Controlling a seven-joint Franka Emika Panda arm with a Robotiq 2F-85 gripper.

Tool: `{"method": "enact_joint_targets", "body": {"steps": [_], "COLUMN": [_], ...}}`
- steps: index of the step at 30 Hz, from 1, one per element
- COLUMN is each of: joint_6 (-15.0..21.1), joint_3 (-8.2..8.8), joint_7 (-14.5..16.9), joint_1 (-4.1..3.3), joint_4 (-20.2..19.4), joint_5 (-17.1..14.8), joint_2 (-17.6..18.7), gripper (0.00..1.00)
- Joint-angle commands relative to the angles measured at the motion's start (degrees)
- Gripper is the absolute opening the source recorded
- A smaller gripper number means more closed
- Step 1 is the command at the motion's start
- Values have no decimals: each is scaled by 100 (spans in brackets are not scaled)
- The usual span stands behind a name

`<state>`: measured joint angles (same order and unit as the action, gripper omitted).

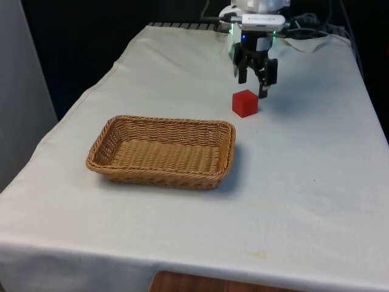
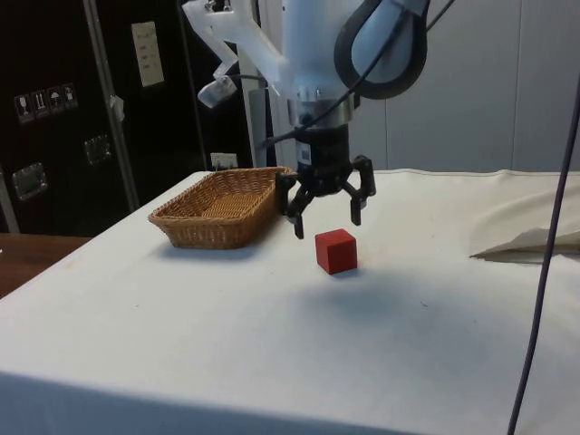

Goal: Pick up the cube and place it into the basket.

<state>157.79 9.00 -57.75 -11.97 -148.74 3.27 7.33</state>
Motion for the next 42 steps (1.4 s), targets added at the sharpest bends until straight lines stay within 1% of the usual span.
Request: {"method": "enact_joint_targets", "body": {"steps": [1,7,8,9,15,18,21,24,26,27,28,36,37,38,39,42], "joint_6": [86,80,0,74,92,155,178,269,315,218,355,493,498,424,493,481], "joint_3": [-86,17,92,34,143,166,166,172,178,241,178,149,149,235,155,155], "joint_7": [172,441,252,487,756,871,894,985,1037,951,1089,1329,1341,1255,1346,1358], "joint_1": [46,80,23,80,103,109,109,103,97,69,97,109,109,69,109,109], "joint_4": [-40,-29,0,-23,0,-6,-6,-11,-11,11,-17,-23,-23,6,-17,-17], "joint_5": [-229,-367,-155,-401,-533,-550,-550,-516,-504,-395,-493,-533,-533,-395,-527,-527], "joint_2": [-11,63,57,74,166,212,218,264,286,292,304,384,395,418,407,418], "gripper": [100,100,100,100,100,100,100,100,100,100,100,100,100,100,100,100]}}
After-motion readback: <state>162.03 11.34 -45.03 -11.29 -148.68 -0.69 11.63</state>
